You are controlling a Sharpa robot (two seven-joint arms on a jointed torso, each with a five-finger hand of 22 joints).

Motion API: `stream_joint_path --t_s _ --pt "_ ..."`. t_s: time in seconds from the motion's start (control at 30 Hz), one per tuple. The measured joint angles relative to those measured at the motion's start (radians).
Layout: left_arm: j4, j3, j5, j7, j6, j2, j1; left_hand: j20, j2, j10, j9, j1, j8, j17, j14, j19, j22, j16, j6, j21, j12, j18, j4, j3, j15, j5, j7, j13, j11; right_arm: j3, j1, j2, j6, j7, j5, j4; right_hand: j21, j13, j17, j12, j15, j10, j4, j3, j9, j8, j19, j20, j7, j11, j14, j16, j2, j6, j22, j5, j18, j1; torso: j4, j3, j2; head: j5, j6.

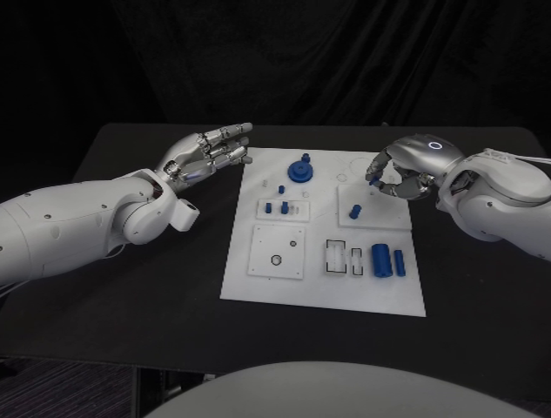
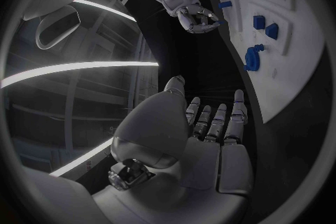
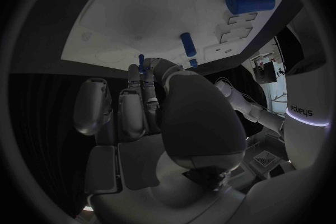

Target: Assemble the parts on the task board

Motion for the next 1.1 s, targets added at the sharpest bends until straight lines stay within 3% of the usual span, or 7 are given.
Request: stream_joint_path --t_s 0.2,0.4,0.53,0.73,0.97,1.03,1.1 --pt "-0.001 0.0 0.0 0.0 0.0 0.001 0.0 -0.004 0.001 0.0 0.0 0.001 0.0 0.0 -0.001 0.004 -0.001 0.0 0.004 0.0 0.0 0.0 -0.003 0.003 0.001 0.0 0.004 0.0 0.0 0.0 0.039 -0.027 0.001 -0.006 0.0 0.063 -0.006 -0.008 -0.007 -0.014 0.0 0.004 -0.003 0.001 0.008 0.0 0.0 0.0 0.0 0.004 0.0 0.0 0.0 0.0 0.0 0.0 0.0 0.0 0.0014 -0.0006 0.001 -0.006 0.0" --pt "-0.001 0.0 0.0 0.0 -0.001 -0.001 0.0 -0.01 0.001 0.0 0.0 0.001 0.0 -0.014 -0.043 -0.004 -0.018 -0.009 0.004 -0.005 0.0 0.0 -0.004 0.004 -0.009 0.0 0.004 0.0 0.0 0.001 0.052 -0.045 0.001 -0.012 0.0 0.154 -0.006 -0.011 -0.002 -0.017 0.005 0.009 -0.004 0.002 0.013 0.0 0.004 0.004 0.004 0.009 0.005 0.0 0.0 -0.004 0.0 0.0 0.0 0.0 0.0021 -0.0005 0.001 -0.006 0.0" --pt "0.002 0.0 0.0 0.0 -0.004 -0.003 -0.001 -0.034 0.005 0.002 0.0 0.005 0.0 -0.031 -0.113 -0.157 -0.165 -0.033 0.011 -0.051 0.004 0.0 -0.004 0.004 -0.023 0.0 0.011 0.0 0.001 0.0 0.052 -0.03 0.003 -0.012 0.0 0.209 0.047 -0.017 0.06 -0.03 0.014 0.026 -0.006 0.004 0.021 0.0 0.028 0.016 0.007 0.008 0.014 0.03 -0.005 -0.001 0.0 0.0 -0.017 -0.005 0.0014 -0.0011 0.001 -0.001 0.0" --pt "0.01 0.0 0.0 0.0 -0.009 -0.006 -0.011 -0.052 0.006 0.0 -0.001 0.006 0.0 -0.036 -0.142 -0.217 -0.226 -0.04 0.012 -0.054 0.004 0.0 -0.004 0.004 -0.041 0.0 0.012 0.0 0.007 0.0 0.032 0.019 0.003 -0.008 0.0 0.236 0.053 -0.02 0.072 -0.03 0.015 0.026 -0.007 0.004 0.026 0.0 0.029 0.017 0.007 0.008 0.014 0.035 -0.006 -0.001 0.0 0.0 -0.017 -0.005 0.0002 -0.0021 0.001 0.003 0.0" --pt "0.014 0.0 0.0 0.0 -0.017 -0.007 -0.021 -0.056 0.006 0.0 -0.001 0.006 0.0 -0.036 -0.142 -0.22 -0.233 -0.04 0.016 -0.054 0.004 0.0 -0.004 0.004 -0.041 0.0 0.016 0.0 0.007 0.0 -0.002 0.095 0.008 0.002 0.0 0.206 0.059 -0.022 0.076 -0.031 0.021 0.034 -0.009 0.007 0.029 0.0 0.032 0.021 0.007 0.008 0.013 0.035 -0.006 -0.001 0.0 0.0 -0.017 -0.005 0.0033 -0.0021 0.001 -0.003 0.0" --pt "0.016 0.0 0.0 0.0 -0.022 -0.007 -0.023 -0.055 0.006 0.0 -0.001 0.006 0.0 -0.037 -0.143 -0.253 -0.292 -0.04 0.02 -0.066 0.004 0.0 -0.004 0.004 -0.04 0.001 0.02 0.001 0.007 0.0 -0.013 0.113 0.012 0.004 0.0 0.192 0.059 -0.023 0.077 -0.031 0.021 0.034 -0.012 0.004 0.032 0.0 0.032 0.021 0.011 0.008 0.013 0.035 -0.006 -0.004 0.0 0.0 -0.017 -0.005 0.0045 -0.0021 0.001 -0.003 0.0" --pt "0.018 0.0 0.0 0.0 -0.027 -0.007 -0.024 -0.062 0.004 0.001 -0.001 0.004 0.0 -0.041 -0.158 -0.312 -0.437 -0.045 0.02 -0.086 0.004 0.0 -0.002 -0.004 -0.038 0.007 0.02 0.001 0.001 0.0 -0.024 0.131 0.016 0.006 0.0 0.179 0.059 -0.023 0.077 -0.031 0.021 0.036 -0.012 0.005 0.034 0.0 0.032 0.021 0.011 0.011 0.013 0.036 -0.006 -0.004 0.0 0.0 -0.017 -0.005 0.0058 -0.002 0.001 -0.003 0.0"
